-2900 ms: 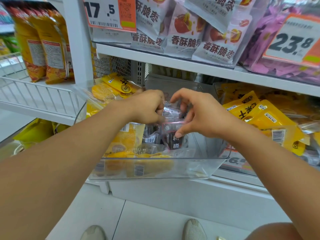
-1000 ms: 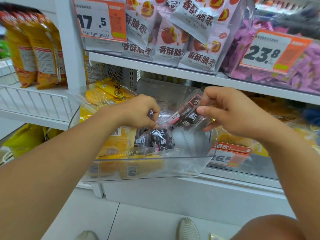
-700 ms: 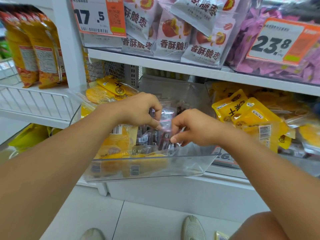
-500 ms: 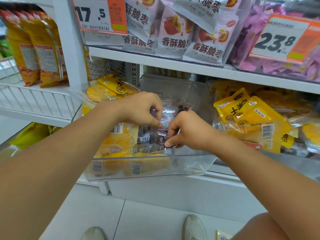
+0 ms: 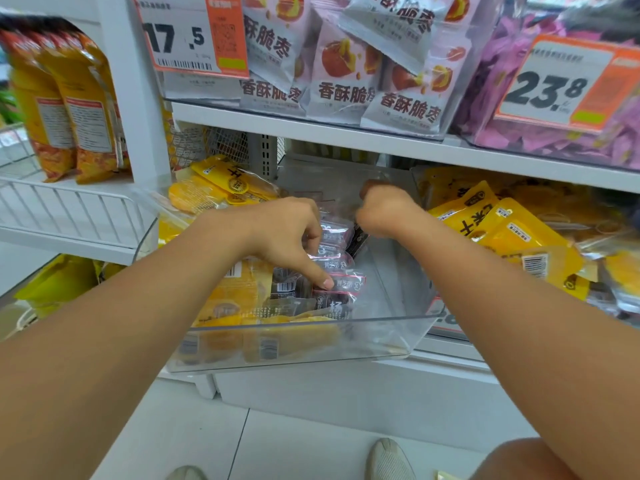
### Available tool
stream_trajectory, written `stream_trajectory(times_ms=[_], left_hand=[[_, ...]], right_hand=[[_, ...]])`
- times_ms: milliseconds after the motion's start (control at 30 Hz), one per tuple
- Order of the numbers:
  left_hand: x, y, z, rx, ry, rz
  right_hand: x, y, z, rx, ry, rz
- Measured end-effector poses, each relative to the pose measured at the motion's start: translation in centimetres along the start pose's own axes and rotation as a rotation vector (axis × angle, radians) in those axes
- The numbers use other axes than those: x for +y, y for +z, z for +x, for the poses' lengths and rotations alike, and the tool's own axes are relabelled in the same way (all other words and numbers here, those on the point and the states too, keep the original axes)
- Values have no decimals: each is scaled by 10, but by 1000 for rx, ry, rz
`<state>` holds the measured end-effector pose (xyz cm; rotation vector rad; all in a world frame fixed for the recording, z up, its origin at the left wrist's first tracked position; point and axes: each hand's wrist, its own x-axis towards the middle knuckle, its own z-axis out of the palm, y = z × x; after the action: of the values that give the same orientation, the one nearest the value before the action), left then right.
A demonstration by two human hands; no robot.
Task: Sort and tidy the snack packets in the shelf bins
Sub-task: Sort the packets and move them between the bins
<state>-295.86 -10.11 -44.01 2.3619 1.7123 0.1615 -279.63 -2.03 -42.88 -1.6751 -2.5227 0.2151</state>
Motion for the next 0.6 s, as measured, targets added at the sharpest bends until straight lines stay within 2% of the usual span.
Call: stream_trajectory(times_ms=[67,167,300,500,600], left_hand=[[-1,0,0,26,25,16],[1,-7,1,87,71,97],[8,-7,7,67,103,227],[8,1,1,-23,103,104],[10,4,-5,-5,86,69]], right_hand=[[-9,7,20,-70,16,-113],[-10,10,41,-82,42,-214],[-8,10,42,-108,62,-232],[-1,19,21,57,72,-207],[1,20,6,23,4,-301]])
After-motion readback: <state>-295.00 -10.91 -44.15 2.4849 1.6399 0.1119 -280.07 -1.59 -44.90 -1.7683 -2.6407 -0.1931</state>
